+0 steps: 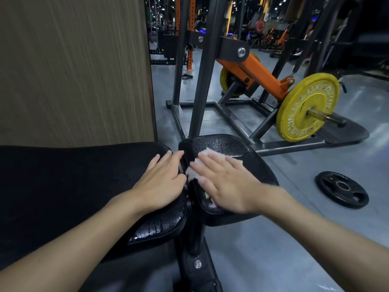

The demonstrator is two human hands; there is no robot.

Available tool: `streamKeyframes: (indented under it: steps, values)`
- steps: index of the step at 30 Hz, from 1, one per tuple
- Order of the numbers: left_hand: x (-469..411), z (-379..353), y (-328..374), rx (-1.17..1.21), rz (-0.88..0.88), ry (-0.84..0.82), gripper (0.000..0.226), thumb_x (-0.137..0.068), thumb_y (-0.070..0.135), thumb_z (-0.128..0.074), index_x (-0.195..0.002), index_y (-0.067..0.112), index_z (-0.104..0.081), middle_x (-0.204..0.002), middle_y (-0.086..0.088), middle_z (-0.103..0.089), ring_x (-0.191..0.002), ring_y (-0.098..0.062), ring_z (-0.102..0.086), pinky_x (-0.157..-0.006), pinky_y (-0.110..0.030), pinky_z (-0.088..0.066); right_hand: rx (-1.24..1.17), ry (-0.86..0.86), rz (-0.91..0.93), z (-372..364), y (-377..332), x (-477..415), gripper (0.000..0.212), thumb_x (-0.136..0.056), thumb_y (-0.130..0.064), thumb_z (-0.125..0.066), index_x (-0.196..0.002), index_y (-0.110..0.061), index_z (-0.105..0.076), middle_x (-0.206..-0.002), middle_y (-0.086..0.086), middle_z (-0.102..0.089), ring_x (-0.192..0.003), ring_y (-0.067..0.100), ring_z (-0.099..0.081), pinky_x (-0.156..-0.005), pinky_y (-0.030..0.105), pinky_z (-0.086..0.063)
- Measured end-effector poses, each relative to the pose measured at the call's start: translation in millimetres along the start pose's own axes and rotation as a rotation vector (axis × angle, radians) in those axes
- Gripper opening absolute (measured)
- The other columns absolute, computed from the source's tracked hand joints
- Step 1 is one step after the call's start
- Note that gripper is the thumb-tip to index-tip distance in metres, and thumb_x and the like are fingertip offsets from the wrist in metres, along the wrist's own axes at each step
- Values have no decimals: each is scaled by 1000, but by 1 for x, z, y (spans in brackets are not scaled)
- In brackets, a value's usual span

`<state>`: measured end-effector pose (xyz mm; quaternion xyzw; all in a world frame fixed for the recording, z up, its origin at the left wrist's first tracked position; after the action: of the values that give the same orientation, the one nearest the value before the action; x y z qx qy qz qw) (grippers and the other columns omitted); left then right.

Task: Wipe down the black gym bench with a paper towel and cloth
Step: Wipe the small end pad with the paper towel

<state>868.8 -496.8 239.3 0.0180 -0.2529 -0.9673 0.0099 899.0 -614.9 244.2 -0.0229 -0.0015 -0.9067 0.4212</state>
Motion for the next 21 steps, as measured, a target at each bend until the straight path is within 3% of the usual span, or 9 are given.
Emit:
streamKeyframes:
  steps: [3, 7, 11, 16, 21]
  values:
    - [-1, -3, 1, -134, 12, -4, 70, -92, 40, -29, -155, 17, -10, -163, 1, -17, -149, -6, 4, -122, -35, 4, -36, -28, -121, 2, 36, -65, 55, -105, -44, -14, -158, -31, -9, -167, -2, -2, -153, 17, 3, -122, 49, -1]
    - [1, -5, 6, -272, 3, 1, 75, -93, 61, -31, -154, 18, -18, -162, 5, -20, -150, -10, 3, -122, -40, 2, -38, -100, -184, -5, 58, -101, 56, -104, -46, -12, -158, -33, -9, -167, -3, -1, -153, 19, 3, -122, 49, 0]
    - [2, -6, 6, -308, 2, -11, 76, -93, 65, -28, -154, 20, -19, -162, 5, -19, -150, -11, 3, -122, -42, 2, -19, -19, -99, -3, 42, -49, 55, -103, -47, -12, -156, -31, -13, -165, -5, -7, -151, 15, 1, -121, 47, -5]
    - [3, -8, 6, -327, -2, -28, 77, -93, 65, -23, -155, 19, -15, -163, 4, -16, -150, -12, 5, -121, -44, 3, 111, 17, -9, 2, 28, 43, 78, -86, -54, 15, -156, -31, -11, -164, -7, -7, -150, 15, -3, -119, 39, -7]
    - [2, -8, 7, -335, -5, -30, 76, -94, 64, -22, -155, 19, -14, -163, 4, -15, -150, -12, 6, -121, -44, 3, 1, -27, -117, 1, 63, -1, 54, -105, -48, -12, -157, -37, -8, -166, -9, 0, -152, 11, 5, -122, 42, 0]
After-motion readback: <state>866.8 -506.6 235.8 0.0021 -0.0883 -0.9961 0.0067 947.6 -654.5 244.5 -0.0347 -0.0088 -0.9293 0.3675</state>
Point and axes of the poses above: each hand's wrist, its own x-axis away from the middle knuckle, its own z-axis out of the back of the hand, y = z × x, the point moved 9 cm from there along -x, towards the middle knuckle
